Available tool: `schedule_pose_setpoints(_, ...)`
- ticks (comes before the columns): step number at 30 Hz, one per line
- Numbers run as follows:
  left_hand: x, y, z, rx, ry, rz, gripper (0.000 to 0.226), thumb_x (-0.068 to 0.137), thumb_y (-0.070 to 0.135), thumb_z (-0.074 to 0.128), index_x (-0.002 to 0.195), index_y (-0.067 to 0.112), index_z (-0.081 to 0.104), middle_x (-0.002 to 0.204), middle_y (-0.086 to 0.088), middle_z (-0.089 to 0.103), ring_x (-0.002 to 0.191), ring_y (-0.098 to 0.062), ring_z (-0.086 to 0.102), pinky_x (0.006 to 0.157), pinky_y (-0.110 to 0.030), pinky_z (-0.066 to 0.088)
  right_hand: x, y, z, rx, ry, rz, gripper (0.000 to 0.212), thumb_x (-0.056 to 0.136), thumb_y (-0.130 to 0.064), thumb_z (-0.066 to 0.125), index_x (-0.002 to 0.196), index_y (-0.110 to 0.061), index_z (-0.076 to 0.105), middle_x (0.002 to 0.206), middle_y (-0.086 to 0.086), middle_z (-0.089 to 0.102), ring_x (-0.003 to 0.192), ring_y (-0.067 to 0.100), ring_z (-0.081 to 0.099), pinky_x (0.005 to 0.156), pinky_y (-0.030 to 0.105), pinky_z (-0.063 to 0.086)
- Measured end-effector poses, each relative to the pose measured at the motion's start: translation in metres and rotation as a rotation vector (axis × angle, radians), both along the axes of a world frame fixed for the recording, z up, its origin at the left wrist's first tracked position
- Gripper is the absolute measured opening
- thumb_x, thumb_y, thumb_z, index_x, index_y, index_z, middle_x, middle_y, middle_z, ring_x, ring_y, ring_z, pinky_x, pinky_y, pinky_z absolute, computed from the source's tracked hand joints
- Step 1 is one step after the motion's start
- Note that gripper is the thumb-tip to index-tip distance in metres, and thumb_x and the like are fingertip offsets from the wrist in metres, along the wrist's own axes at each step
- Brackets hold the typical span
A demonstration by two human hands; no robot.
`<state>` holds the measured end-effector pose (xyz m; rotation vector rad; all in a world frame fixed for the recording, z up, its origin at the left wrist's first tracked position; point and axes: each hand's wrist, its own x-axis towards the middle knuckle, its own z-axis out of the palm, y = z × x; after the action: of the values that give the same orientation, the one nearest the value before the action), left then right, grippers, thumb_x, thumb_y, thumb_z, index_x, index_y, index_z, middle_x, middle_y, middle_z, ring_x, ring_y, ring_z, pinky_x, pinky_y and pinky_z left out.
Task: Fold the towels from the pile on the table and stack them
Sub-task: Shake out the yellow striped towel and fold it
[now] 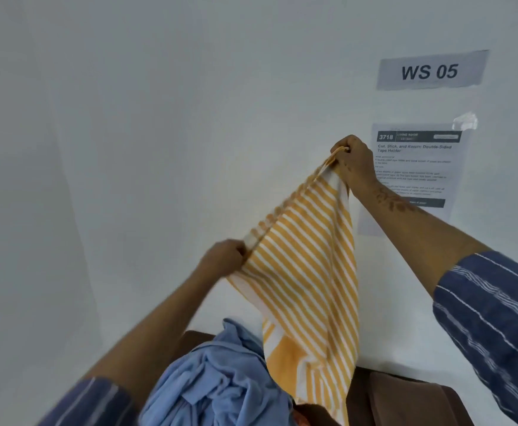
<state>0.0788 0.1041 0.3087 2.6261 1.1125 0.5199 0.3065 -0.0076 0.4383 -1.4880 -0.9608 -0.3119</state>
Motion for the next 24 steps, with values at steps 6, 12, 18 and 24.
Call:
schedule_pose_setpoints(6, -0.011, 0.041, 0.111, 0.166, -0.053, 0.266, 0.037, 0.096, 0.027, 0.045, 0.114, 0.000, 0.061, 0.120, -0.019, 0.060, 0.106, -0.034, 0.058, 0.092, -0.039, 0.045, -0.005, -0.003, 0.027, 0.026, -0.061, 0.122, 0.022, 0.086, 0.007, 0.034, 0.094, -0.009, 0.047, 0.078, -0.010, 0.048, 0.069, 0.001, 0.045, 0.058, 0.010, 0.035)
schedule_pose_setpoints(12, -0.022, 0.030, 0.141, -0.264, -0.272, 0.084, 0.022, 0.094, 0.026, 0.054, 0.085, 0.006, 0.057, 0.084, -0.011, 0.055, 0.066, -0.020, 0.051, 0.060, -0.031, 0.045, 0.026, -0.022, 0.016, -0.079, -0.127, 0.051, 0.028, 0.086, 0.009, 0.032, 0.096, -0.009, 0.049, 0.080, -0.007, 0.048, 0.067, 0.008, 0.043, 0.049, 0.009, 0.032)
schedule_pose_setpoints(18, -0.030, -0.007, 0.084, -0.039, 0.000, -0.286, 0.030, 0.090, 0.019, 0.058, 0.115, 0.019, 0.041, 0.116, -0.003, 0.052, 0.072, -0.013, 0.055, 0.053, -0.020, 0.046, 0.050, -0.030, 0.003, -0.108, -0.046, -0.086, 0.031, 0.086, 0.009, 0.033, 0.108, 0.003, 0.055, 0.097, 0.007, 0.051, 0.090, 0.017, 0.046, 0.052, 0.004, 0.032)
schedule_pose_setpoints(24, -0.029, -0.069, 0.031, 0.976, 0.055, -0.612, 0.022, 0.082, 0.014, 0.059, 0.103, 0.010, 0.056, 0.108, -0.011, 0.055, 0.079, -0.021, 0.058, 0.062, -0.029, 0.050, 0.046, -0.020, -0.001, -0.152, -0.074, -0.113, 0.034, 0.085, 0.011, 0.030, 0.106, 0.005, 0.056, 0.097, 0.013, 0.056, 0.064, 0.009, 0.045, 0.045, 0.006, 0.033)
